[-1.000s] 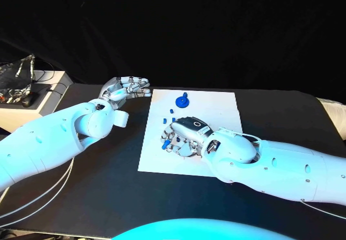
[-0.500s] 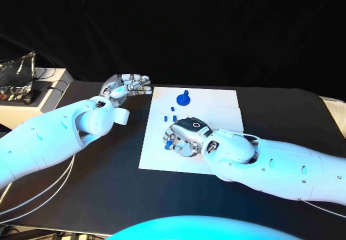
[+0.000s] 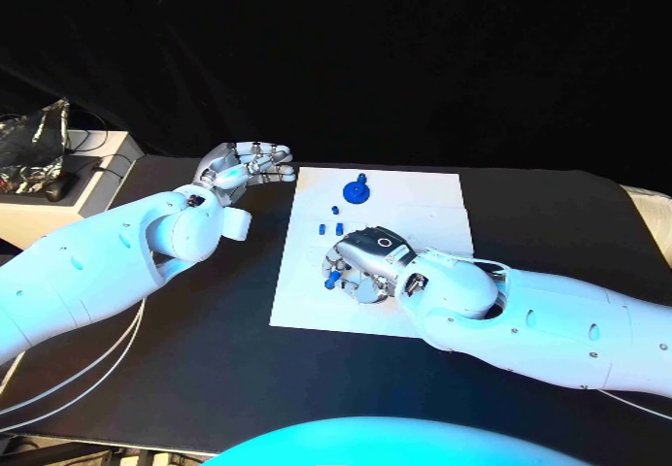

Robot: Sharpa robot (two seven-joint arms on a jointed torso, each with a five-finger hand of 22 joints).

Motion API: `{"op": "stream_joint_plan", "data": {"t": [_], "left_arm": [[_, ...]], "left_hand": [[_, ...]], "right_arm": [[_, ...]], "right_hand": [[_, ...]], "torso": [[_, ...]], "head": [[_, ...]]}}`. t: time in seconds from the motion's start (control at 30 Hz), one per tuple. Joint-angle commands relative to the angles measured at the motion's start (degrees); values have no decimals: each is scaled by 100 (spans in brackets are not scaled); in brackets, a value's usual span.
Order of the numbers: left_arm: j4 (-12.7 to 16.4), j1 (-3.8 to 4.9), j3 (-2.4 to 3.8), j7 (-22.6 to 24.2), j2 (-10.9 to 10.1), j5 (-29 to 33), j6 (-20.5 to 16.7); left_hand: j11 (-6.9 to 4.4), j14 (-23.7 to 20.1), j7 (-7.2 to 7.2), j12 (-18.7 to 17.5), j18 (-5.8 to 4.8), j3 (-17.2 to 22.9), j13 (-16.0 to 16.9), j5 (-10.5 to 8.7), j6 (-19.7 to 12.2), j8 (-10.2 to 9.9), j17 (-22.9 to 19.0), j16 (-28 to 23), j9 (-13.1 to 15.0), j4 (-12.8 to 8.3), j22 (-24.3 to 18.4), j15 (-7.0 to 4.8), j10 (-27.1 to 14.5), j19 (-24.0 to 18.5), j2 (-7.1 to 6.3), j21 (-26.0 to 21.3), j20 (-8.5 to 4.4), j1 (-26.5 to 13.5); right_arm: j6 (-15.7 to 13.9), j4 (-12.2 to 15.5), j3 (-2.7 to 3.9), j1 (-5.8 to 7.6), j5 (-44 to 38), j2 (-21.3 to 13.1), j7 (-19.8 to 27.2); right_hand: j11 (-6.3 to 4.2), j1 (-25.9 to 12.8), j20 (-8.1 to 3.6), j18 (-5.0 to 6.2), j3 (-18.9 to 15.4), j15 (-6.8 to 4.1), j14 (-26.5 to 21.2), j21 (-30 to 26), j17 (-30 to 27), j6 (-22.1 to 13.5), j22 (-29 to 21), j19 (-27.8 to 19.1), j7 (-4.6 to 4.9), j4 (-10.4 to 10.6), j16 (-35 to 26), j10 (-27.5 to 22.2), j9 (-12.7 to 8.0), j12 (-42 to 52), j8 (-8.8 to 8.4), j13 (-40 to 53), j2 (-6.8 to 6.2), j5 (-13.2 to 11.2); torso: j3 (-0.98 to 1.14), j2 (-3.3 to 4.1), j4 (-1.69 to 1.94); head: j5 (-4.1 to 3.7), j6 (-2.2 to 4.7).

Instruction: Assemble the parts on the task board

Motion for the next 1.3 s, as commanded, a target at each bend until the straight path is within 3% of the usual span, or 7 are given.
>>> {"op": "stream_joint_plan", "data": {"t": [0.03, 0.57, 0.93, 1.0, 1.07, 1.1, 1.3], "left_arm": [[16, 2, 4, 36, 5, 7, 88], [24, 2, 4, 32, -6, 5, 83], [28, 2, 4, 21, -13, 5, 87], [29, 2, 4, 17, -15, 5, 89], [29, 2, 4, 15, -16, 5, 89], [29, 2, 4, 15, -16, 5, 88], [25, 2, 4, 12, -17, 4, 90]], "left_hand": [[32, 37, 11, -29, 60, -29, 4, 2, 20, -23, 6, -20, -6, 11, -6, 8, -18, 39, 24, -21, 21, 28], [32, 37, 11, -29, 60, -29, 4, 2, 20, -23, 6, -20, -6, 11, -6, 8, -18, 39, 24, -21, 21, 28], [32, 37, 11, -29, 60, -29, 4, 2, 20, -23, 6, -20, -6, 11, -6, 8, -18, 39, 24, -21, 21, 28], [32, 37, 11, -29, 60, -29, 4, 2, 20, -23, 6, -20, -6, 11, -6, 8, -18, 39, 24, -21, 21, 28], [32, 37, 11, -29, 60, -29, 4, 2, 20, -23, 6, -20, -6, 11, -6, 8, -18, 39, 24, -21, 21, 28], [32, 37, 11, -29, 60, -29, 4, 2, 20, -23, 6, -20, -6, 11, -6, 8, -18, 39, 24, -21, 21, 28], [33, 40, 13, -36, 61, -35, 4, 3, 22, -26, 16, -43, -9, 10, -16, 10, -19, 42, 28, -34, 22, 32]], "right_arm": [[78, -8, -1, -5, -201, -3, -87], [243, -103, -24, -14, -247, 81, -68], [221, -108, -62, -35, -135, 119, 132], [186, -110, -65, -37, -104, 116, 171], [131, -109, -67, -38, -82, 109, 208], [96, -109, -68, -39, -73, 104, 224], [-86, -103, -71, -40, -59, 74, 256]], "right_hand": [[-228, -3, -29, -32, 23, -41, 154, -9, 9, 43, 530, 125, -4, -11, 27, 278, 307, 26, 82, 9, 73, 36], [-219, -52, -25, -26, 30, -35, 144, -52, -39, 22, 517, 114, 5, -33, 9, 274, 334, -5, 94, 8, 52, 30], [-121, -331, 42, -25, -131, 49, 143, -88, -38, -246, 526, 96, 83, -77, 26, 59, 326, -228, -54, -33, -180, 82], [-76, -488, 71, -15, -214, 90, 134, -172, -68, -357, 496, 78, 111, -11, 20, -80, 289, -293, -146, -60, -316, 110], [-30, -754, 117, 30, -511, 128, 115, -446, -114, -614, 386, 14, 153, 154, 7, -267, 213, -288, -334, -85, -544, 17], [-14, -774, 136, 41, -724, 142, 106, -506, -139, -691, 360, 2, 168, 200, 0, -381, 185, -288, -401, -91, -549, -87], [24, -111, 172, 62, -2370, 175, 95, -640, -198, -740, 306, 20, 192, 686, 8, -769, 36, -251, -639, -70, -147, -87]], "torso": [[-2, 2, 2], [-7, -4, 2], [-4, -4, 4], [-5, -3, 0], [-4, -3, -1], [-2, -3, -2], [2, -2, 3]], "head": [[-6, -5], [4, -18], [11, -36], [9, -37], [9, -34], [8, -31], [2, -33]]}}
